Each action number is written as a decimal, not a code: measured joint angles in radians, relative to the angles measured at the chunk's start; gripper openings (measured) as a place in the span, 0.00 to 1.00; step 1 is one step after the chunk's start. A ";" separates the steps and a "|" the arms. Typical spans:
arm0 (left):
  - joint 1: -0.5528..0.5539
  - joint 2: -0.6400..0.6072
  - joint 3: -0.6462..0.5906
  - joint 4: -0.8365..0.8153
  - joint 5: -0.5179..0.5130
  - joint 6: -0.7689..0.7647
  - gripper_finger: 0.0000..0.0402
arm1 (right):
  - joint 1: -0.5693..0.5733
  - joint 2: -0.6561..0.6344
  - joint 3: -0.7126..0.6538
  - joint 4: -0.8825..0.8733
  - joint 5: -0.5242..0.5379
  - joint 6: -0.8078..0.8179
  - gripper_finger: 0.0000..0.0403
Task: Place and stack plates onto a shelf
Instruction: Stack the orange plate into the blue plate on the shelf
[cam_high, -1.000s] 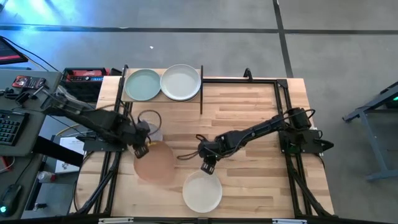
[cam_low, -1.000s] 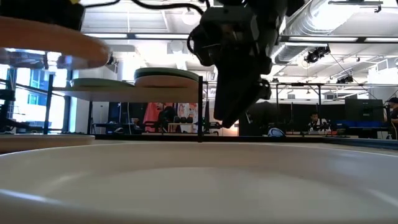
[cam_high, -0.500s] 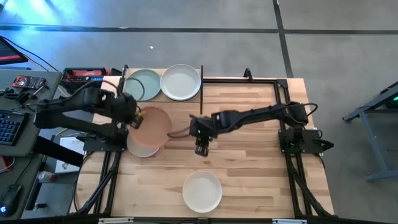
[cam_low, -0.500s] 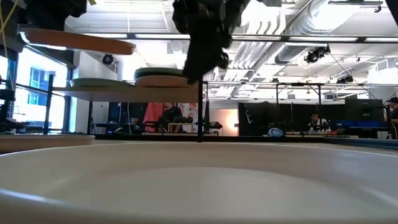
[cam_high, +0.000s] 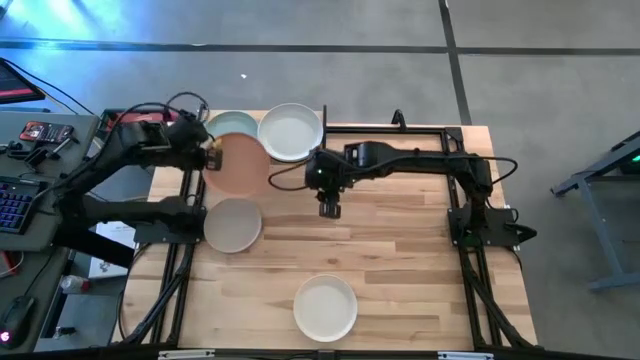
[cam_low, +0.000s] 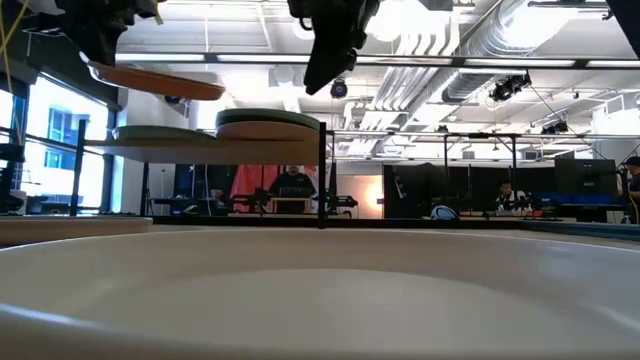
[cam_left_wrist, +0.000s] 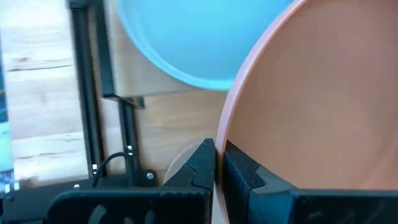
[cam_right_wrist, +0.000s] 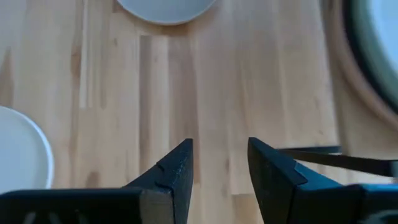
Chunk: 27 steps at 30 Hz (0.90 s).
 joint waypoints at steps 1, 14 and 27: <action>0.030 0.000 0.005 0.001 0.000 0.000 0.01 | -0.007 0.000 0.006 -0.002 0.000 -0.016 0.32; 0.346 0.003 0.097 0.006 -0.036 0.036 0.01 | -0.084 0.000 0.006 -0.046 -0.005 -0.187 0.32; 0.494 0.151 0.097 0.083 -0.043 0.055 0.01 | -0.141 0.000 0.006 -0.099 -0.004 -0.267 0.32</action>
